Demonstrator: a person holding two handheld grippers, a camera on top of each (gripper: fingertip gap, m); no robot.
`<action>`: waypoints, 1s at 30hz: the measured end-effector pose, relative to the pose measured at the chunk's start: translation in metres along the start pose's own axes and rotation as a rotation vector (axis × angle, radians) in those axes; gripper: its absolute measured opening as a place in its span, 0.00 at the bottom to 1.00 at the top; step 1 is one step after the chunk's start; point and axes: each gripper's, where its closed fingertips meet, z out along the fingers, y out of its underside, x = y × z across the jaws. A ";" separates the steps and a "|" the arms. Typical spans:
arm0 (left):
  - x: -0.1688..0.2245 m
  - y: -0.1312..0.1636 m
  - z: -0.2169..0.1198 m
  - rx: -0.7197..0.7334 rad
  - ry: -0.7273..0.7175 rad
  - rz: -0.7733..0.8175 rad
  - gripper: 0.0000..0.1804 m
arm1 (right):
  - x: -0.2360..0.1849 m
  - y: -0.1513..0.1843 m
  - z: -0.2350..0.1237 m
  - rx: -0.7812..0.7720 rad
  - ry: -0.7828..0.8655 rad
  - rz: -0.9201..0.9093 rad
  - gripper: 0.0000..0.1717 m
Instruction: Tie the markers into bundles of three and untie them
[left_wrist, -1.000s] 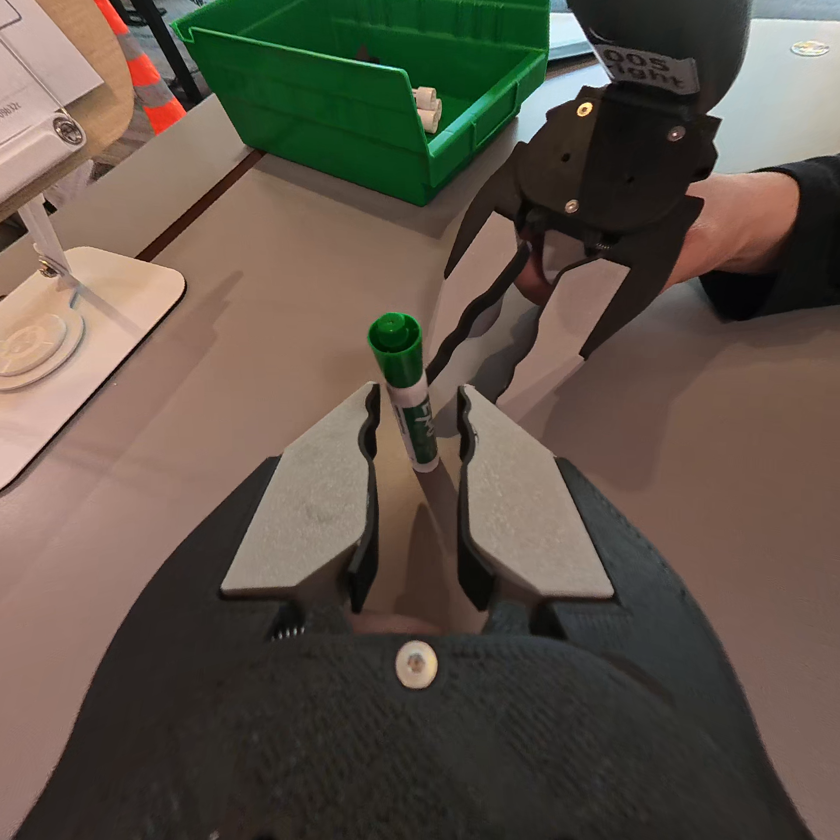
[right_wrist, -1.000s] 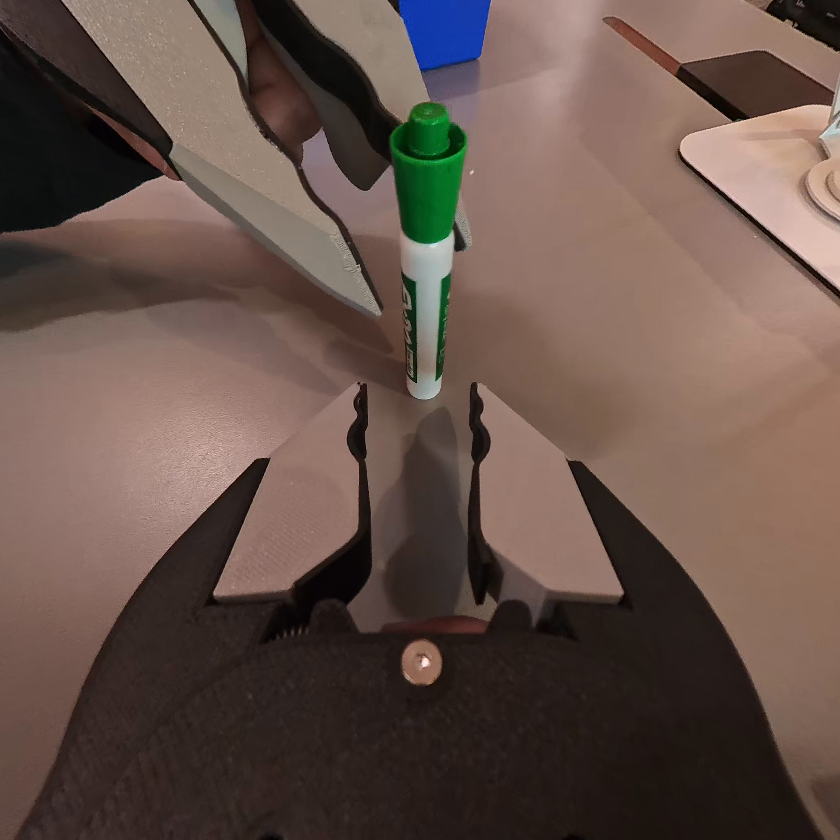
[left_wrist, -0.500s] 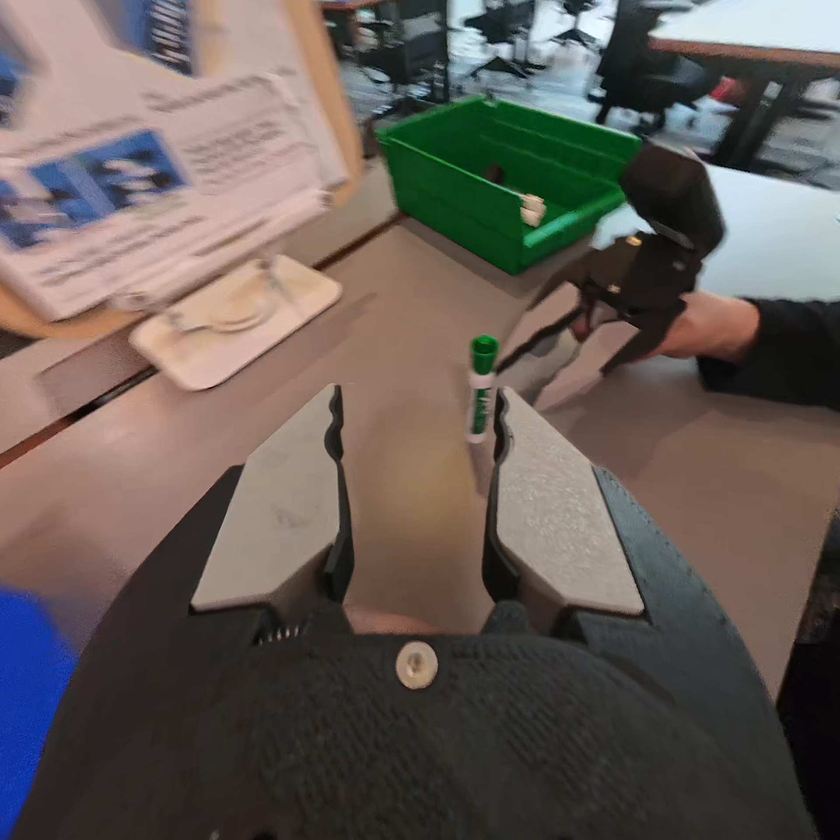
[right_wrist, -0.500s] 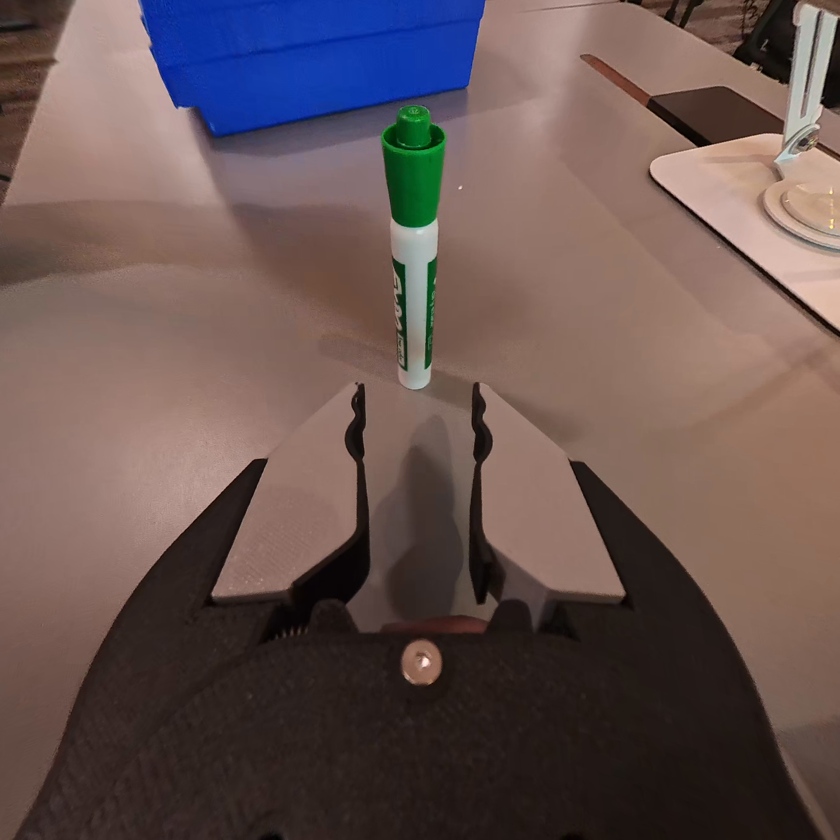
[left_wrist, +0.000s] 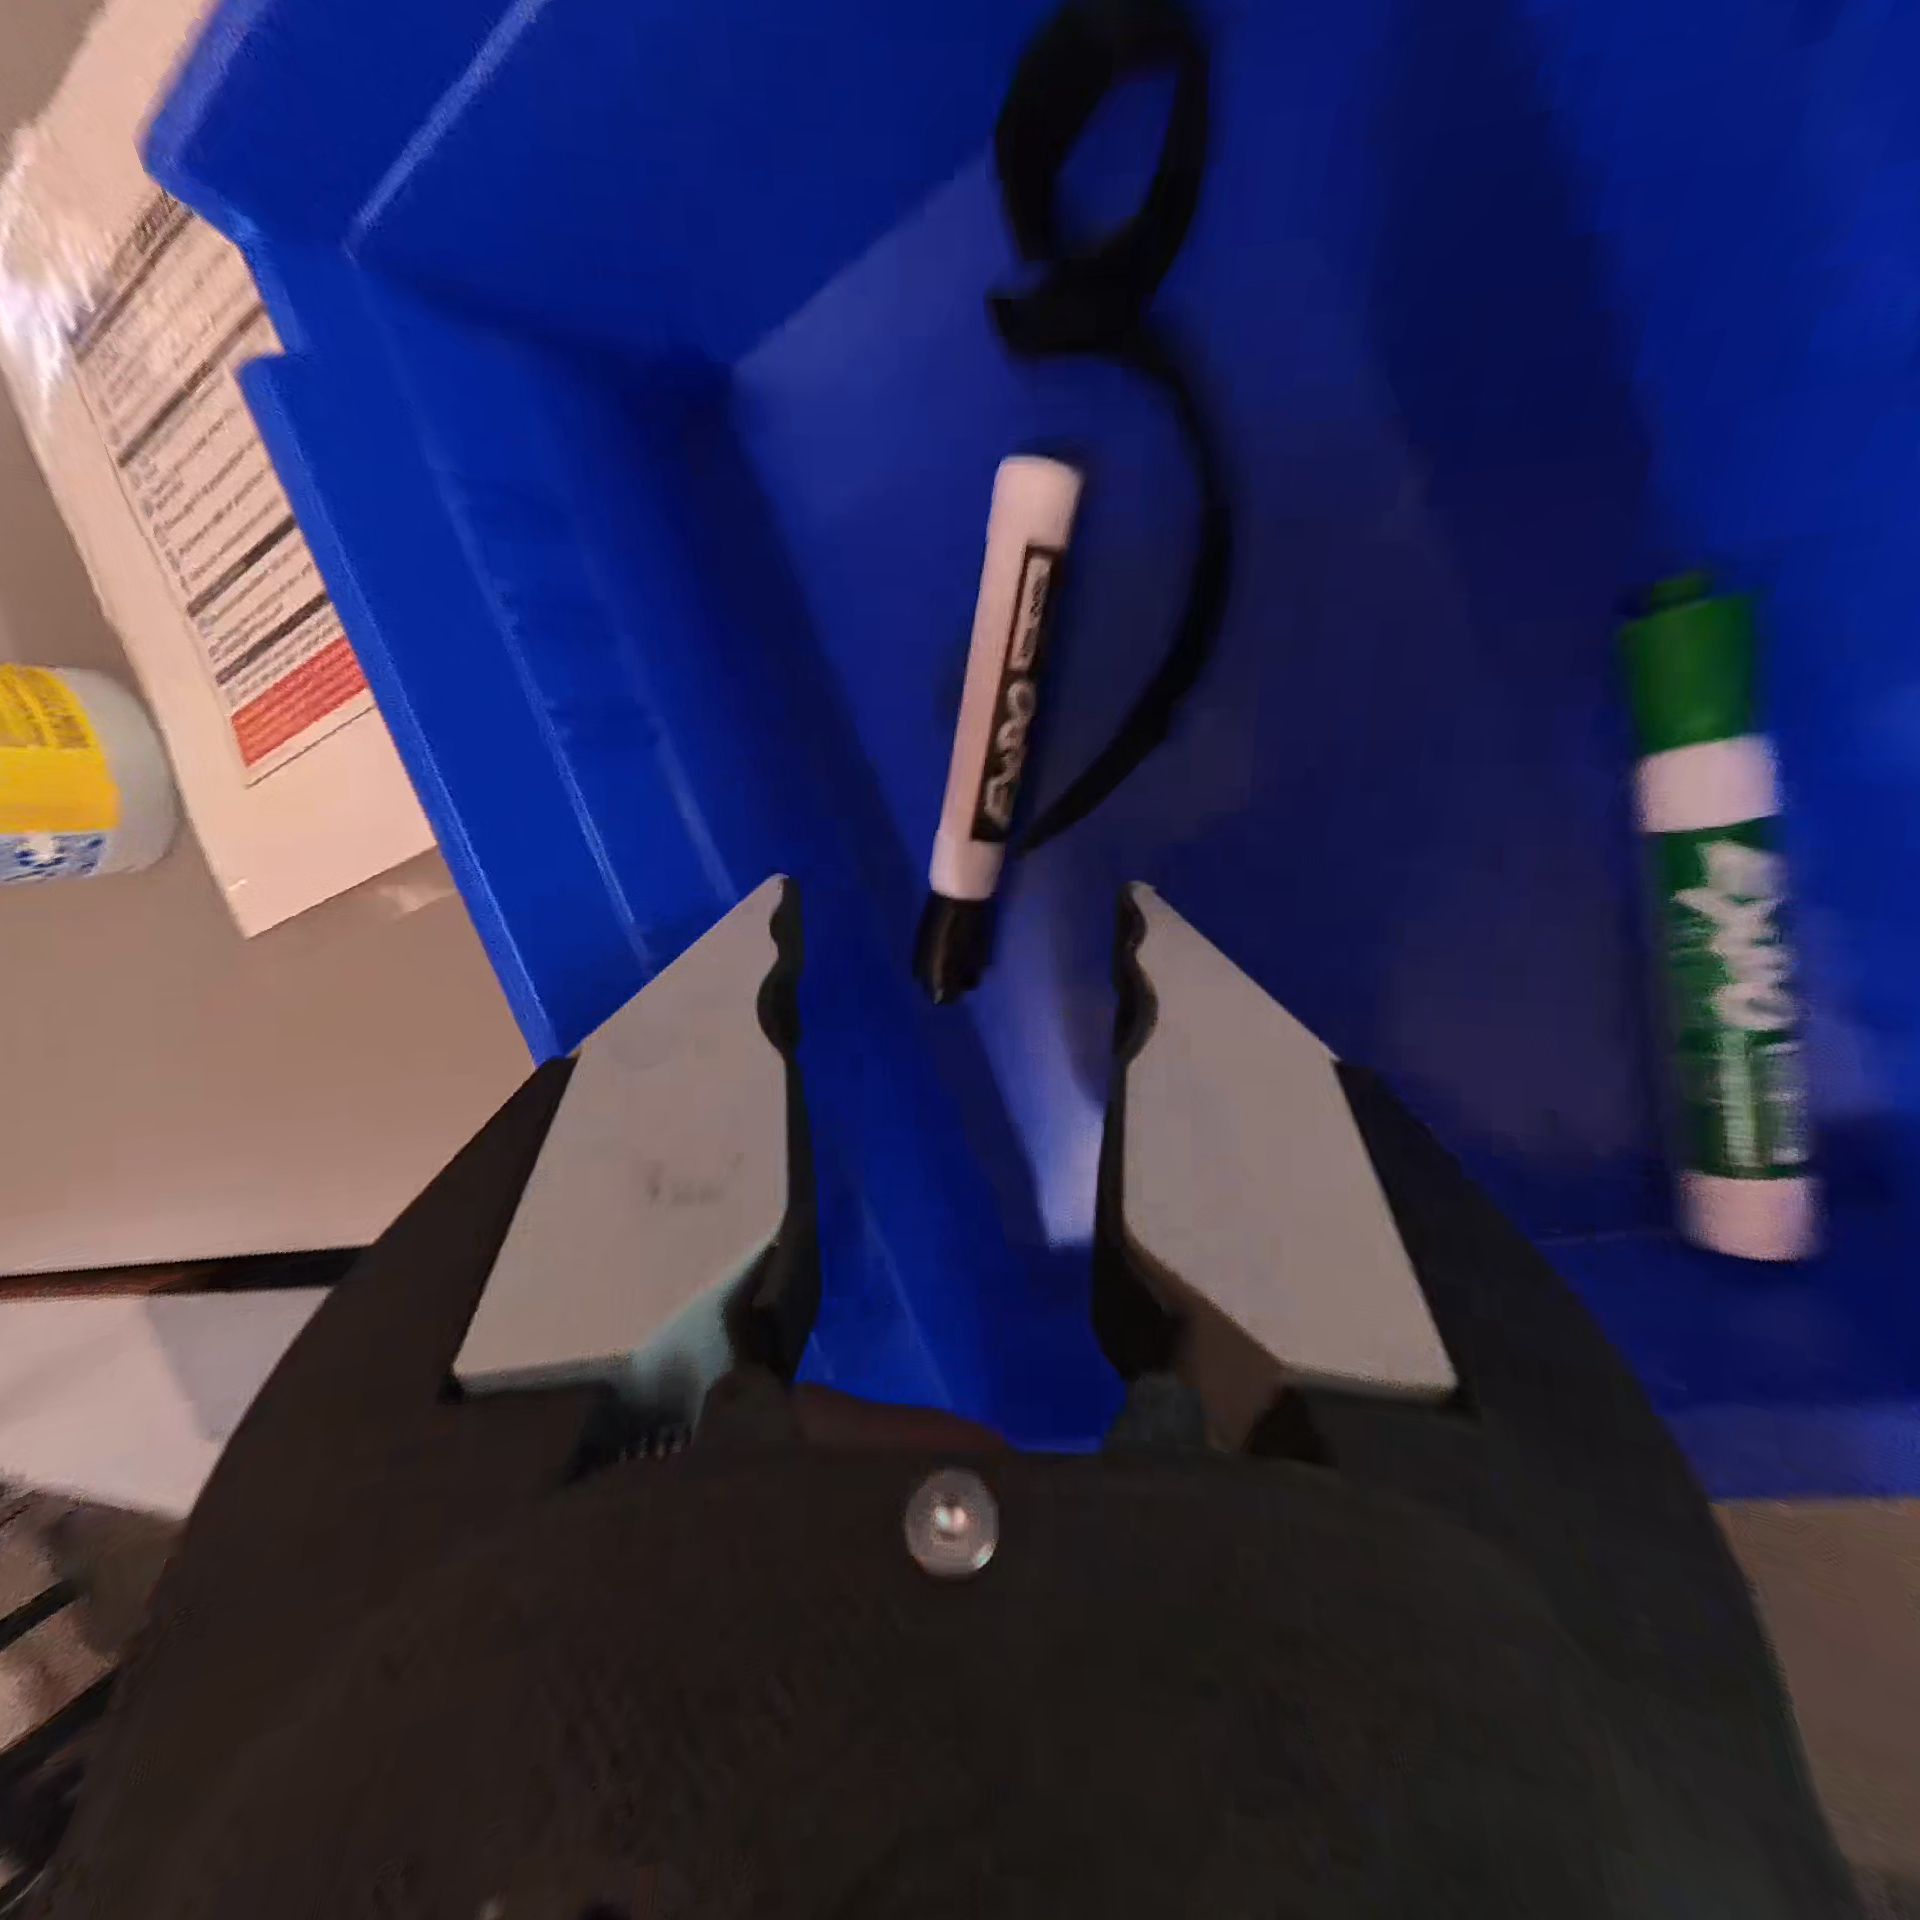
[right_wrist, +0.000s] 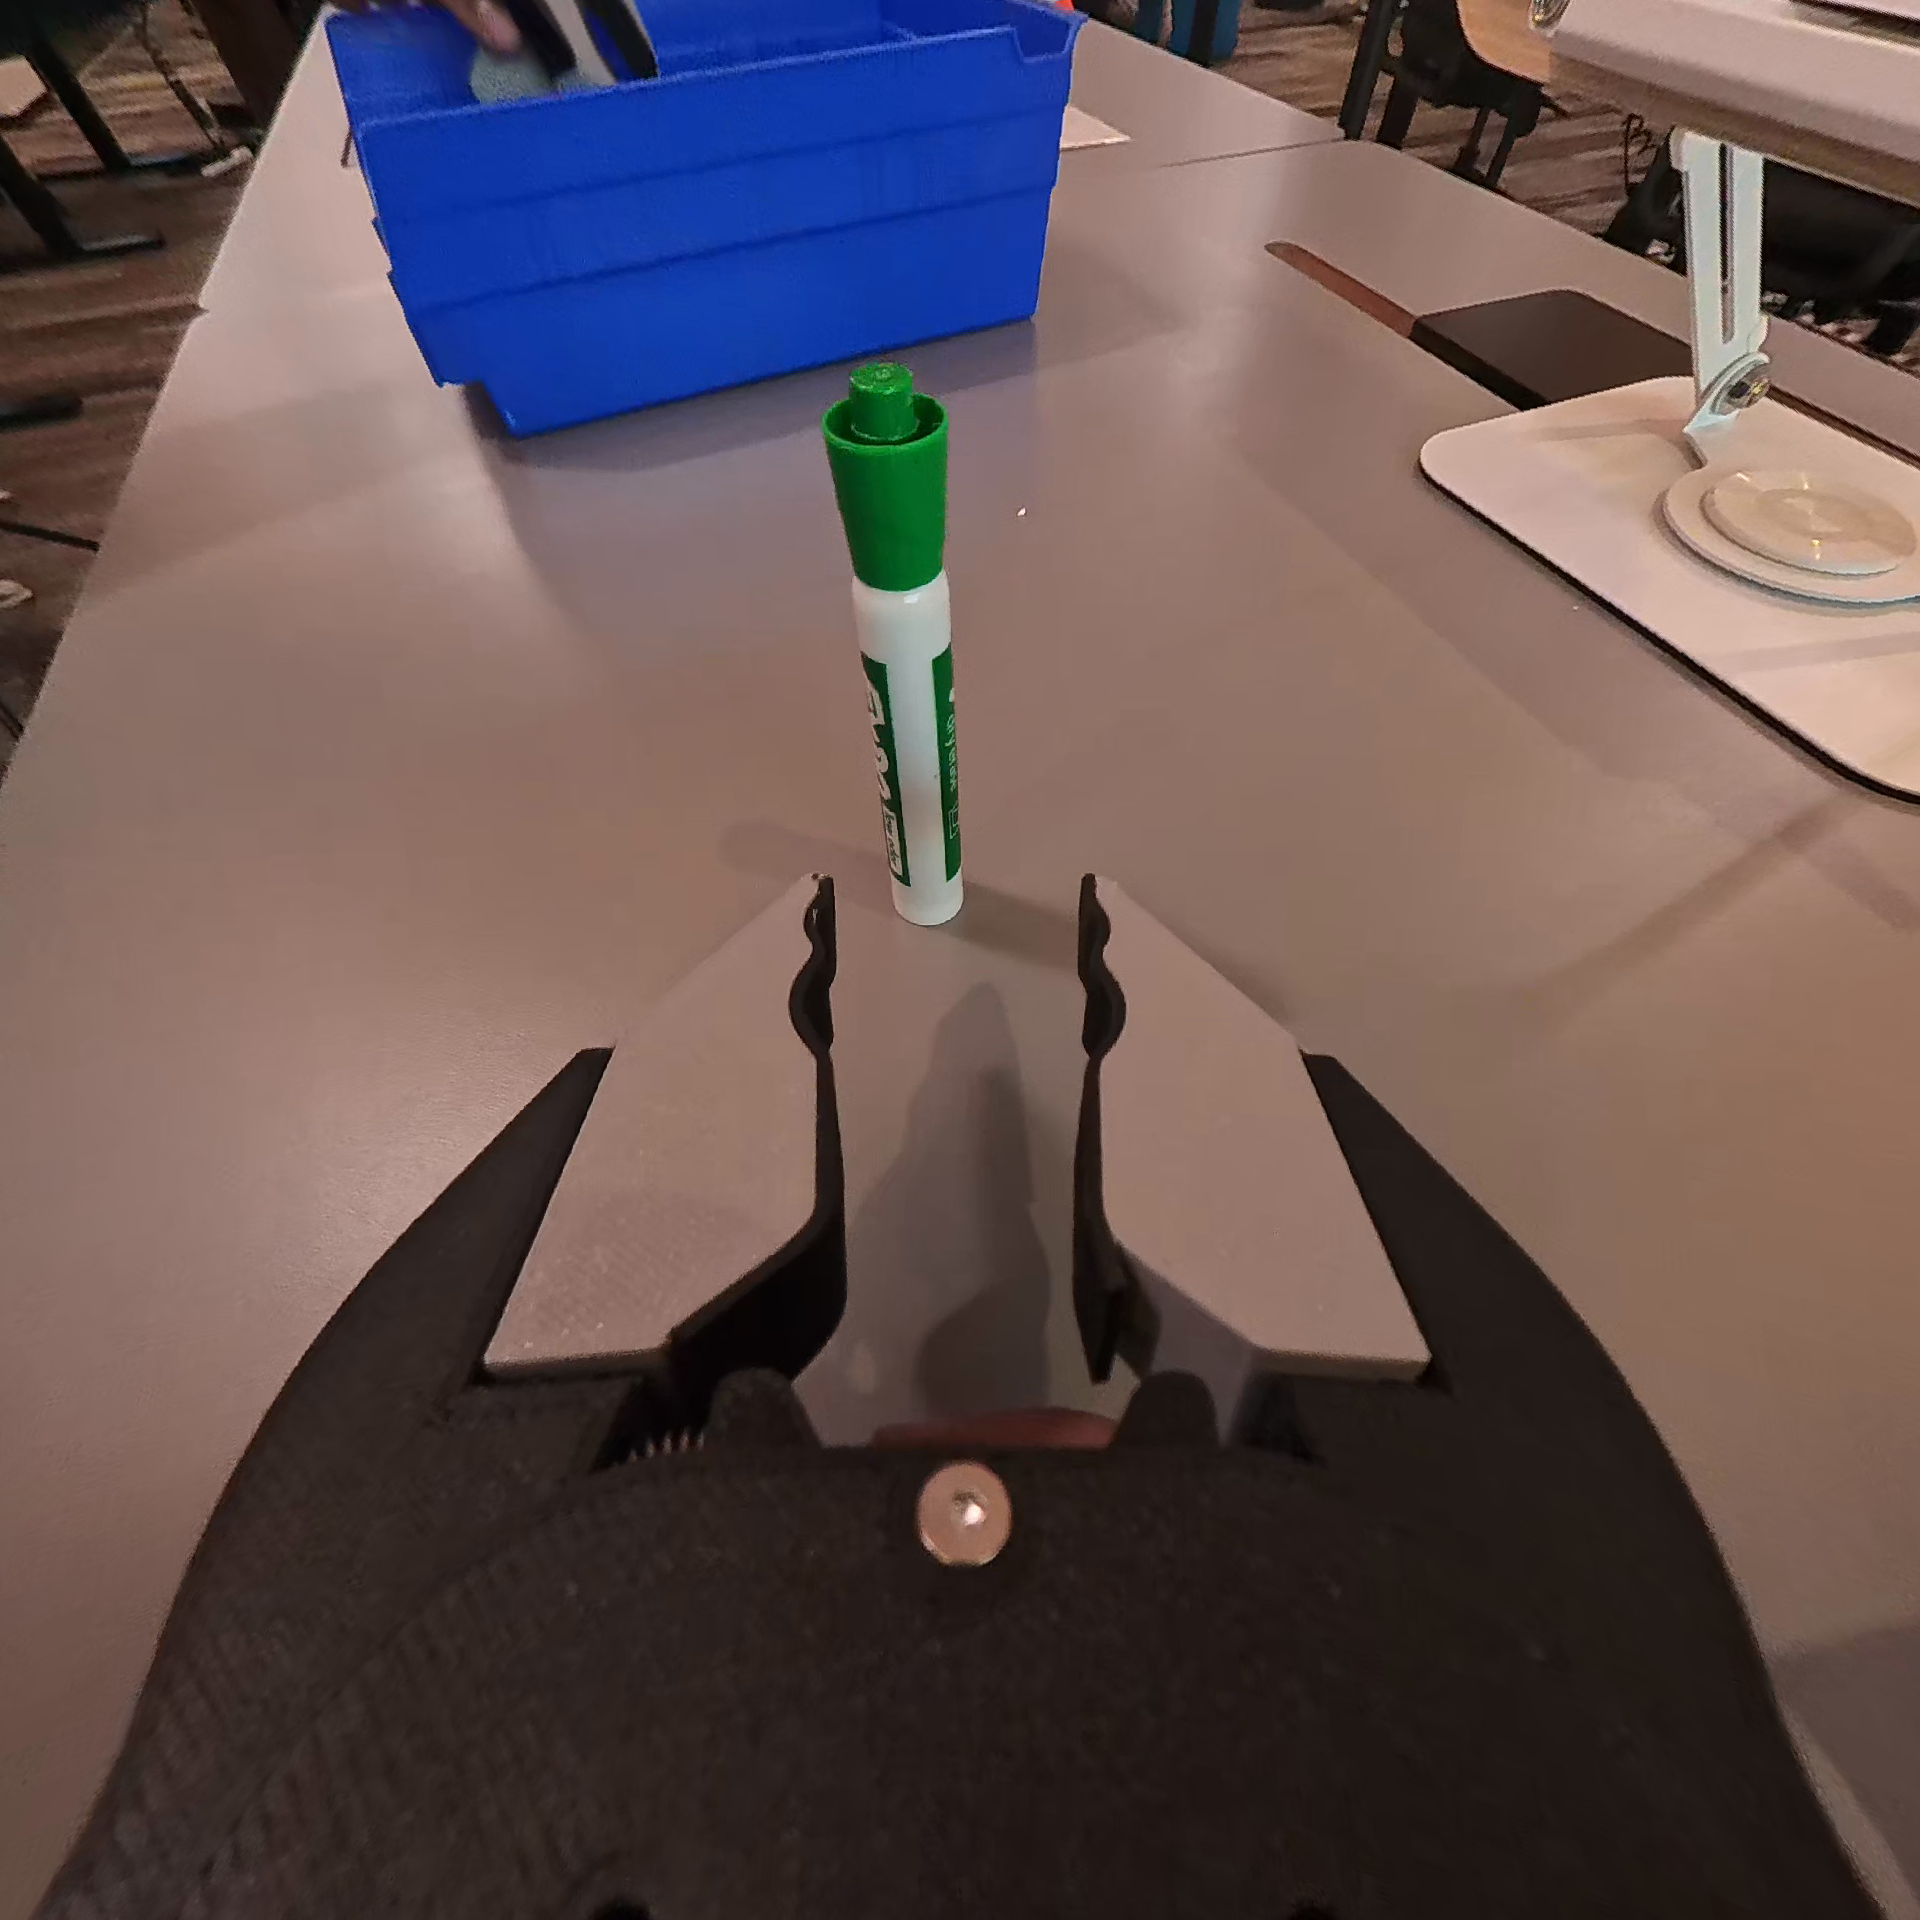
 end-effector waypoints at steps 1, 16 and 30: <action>-0.005 0.004 0.006 -0.038 -0.021 0.026 0.32 | 0.000 -0.001 -0.001 0.005 -0.004 0.006 0.25; 0.006 0.024 0.044 -0.290 0.137 0.152 0.09 | -0.006 0.000 -0.001 0.002 -0.052 0.008 0.25; 0.002 -0.043 -0.093 -0.043 -0.157 0.373 0.08 | -0.038 -0.036 -0.022 0.147 -0.143 -0.098 0.25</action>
